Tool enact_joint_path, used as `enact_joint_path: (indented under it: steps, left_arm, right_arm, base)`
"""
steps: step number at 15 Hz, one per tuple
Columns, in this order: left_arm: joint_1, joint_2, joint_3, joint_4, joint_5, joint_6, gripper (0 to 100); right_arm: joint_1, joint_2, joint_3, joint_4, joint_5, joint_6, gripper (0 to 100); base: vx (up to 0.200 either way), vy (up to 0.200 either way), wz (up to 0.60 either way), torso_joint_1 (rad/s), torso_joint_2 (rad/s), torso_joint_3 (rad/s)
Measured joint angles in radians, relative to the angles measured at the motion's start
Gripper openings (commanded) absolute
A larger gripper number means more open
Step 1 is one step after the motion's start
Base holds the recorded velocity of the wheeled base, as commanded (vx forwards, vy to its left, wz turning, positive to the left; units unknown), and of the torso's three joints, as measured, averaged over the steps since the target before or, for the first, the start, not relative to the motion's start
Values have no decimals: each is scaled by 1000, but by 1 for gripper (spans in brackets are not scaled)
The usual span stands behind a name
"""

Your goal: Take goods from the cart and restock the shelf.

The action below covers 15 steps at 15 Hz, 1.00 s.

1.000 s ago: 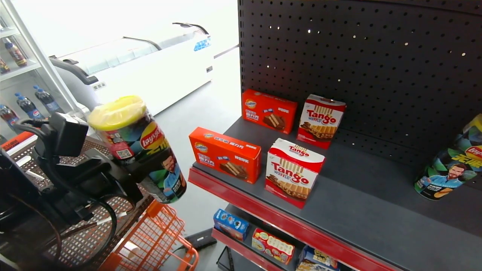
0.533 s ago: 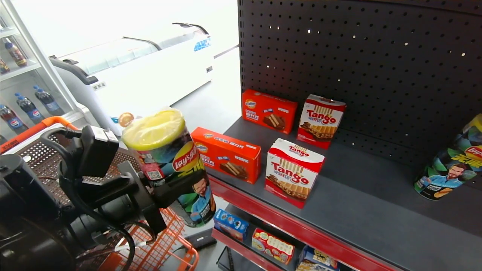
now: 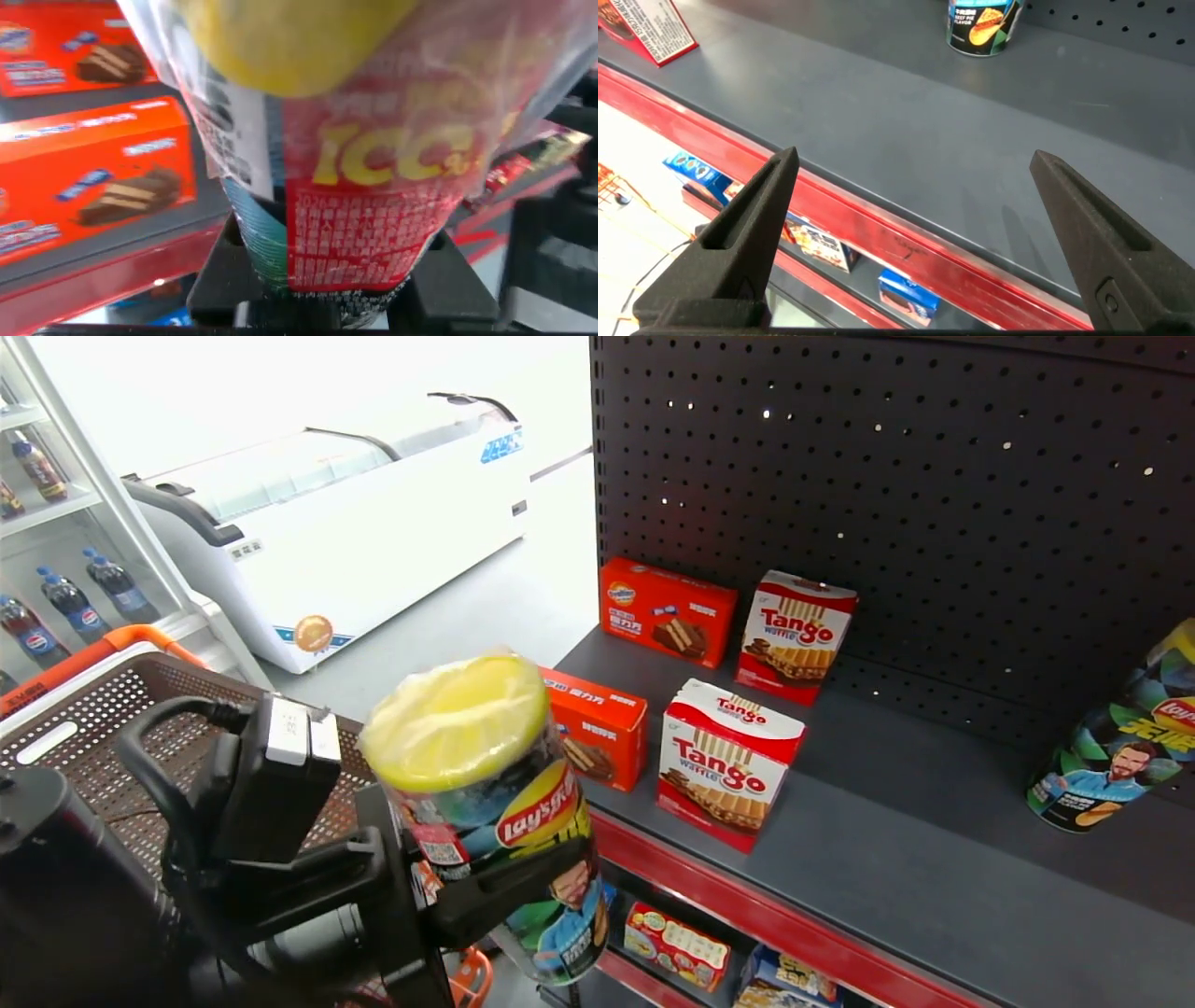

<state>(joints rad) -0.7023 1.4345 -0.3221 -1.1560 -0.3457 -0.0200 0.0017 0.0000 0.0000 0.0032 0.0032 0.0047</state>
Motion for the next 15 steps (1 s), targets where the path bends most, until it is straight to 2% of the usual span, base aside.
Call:
enact_joint_path:
  steps: [3, 8, 12, 15]
  left_arm:
    - [-36, 4, 12, 1, -24, 0, 0]
    - [-46, 26, -3, -6, -84, 3, 0]
    - [-61, 40, -19, -8, -86, 3, 0]
    - [-58, 51, -30, -6, -80, 3, 0]
  right_arm:
    - [0, 0, 0, 0, 1, 0, 100]
    - [0, 0, 0, 0, 1, 0, 100]
    - [-1, 0, 0, 0, 1, 0, 100]
    - [0, 0, 0, 0, 0, 0, 100]
  base:
    - [0, 0, -600, 1, -1, 7]
    - [0, 0, -600, 4, 6, 2]
    - [0, 0, -600, 2, 4, -1]
    - [0, 0, 0, 0, 0, 0]
